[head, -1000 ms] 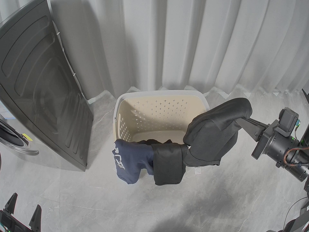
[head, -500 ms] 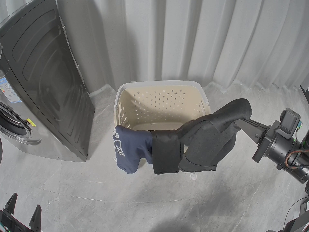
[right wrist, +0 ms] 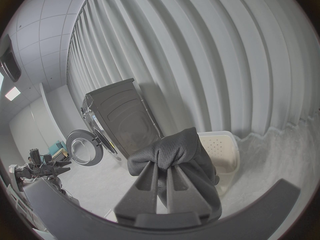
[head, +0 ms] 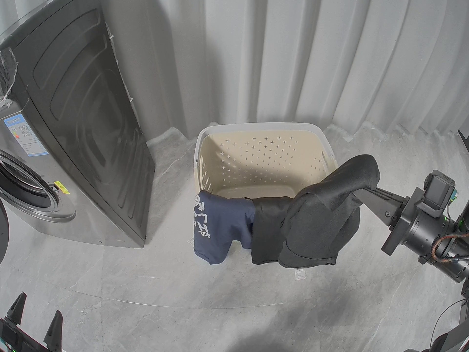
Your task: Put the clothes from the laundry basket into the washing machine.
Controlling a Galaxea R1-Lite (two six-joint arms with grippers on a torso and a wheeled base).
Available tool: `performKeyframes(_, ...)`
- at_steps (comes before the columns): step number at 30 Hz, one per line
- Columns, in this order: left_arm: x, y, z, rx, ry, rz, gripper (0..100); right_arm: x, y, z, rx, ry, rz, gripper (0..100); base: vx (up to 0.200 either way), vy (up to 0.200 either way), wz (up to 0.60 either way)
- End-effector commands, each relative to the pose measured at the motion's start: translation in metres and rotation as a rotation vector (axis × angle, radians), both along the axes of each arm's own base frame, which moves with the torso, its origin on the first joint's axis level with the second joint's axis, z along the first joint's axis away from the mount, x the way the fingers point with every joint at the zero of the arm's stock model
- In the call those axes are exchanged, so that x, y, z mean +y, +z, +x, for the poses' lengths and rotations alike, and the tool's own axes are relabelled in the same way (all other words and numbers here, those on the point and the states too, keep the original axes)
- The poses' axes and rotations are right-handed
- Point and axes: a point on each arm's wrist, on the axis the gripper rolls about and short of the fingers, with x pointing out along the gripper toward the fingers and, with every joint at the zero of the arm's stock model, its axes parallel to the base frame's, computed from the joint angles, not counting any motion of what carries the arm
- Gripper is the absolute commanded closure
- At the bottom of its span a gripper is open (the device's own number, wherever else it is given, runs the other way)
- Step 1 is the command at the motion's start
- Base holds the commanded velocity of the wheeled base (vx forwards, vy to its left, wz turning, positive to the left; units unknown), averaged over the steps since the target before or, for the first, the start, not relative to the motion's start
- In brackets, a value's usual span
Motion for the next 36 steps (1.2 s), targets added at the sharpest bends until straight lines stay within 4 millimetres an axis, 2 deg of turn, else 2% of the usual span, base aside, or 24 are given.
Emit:
performKeyframes(1,0.0000,-0.0043,0.0002,0.003,0.000,0.000,0,0.0008,-0.0007,0.0005,0.002,0.001,-0.002,100,0.000,0.200,0.00)
performKeyframes(36,0.0000,-0.0043,0.0002,0.003,0.000,0.000,0,0.0058,0.0034,0.0070,-0.007,-0.014,0.016,100,0.000,0.194,0.00)
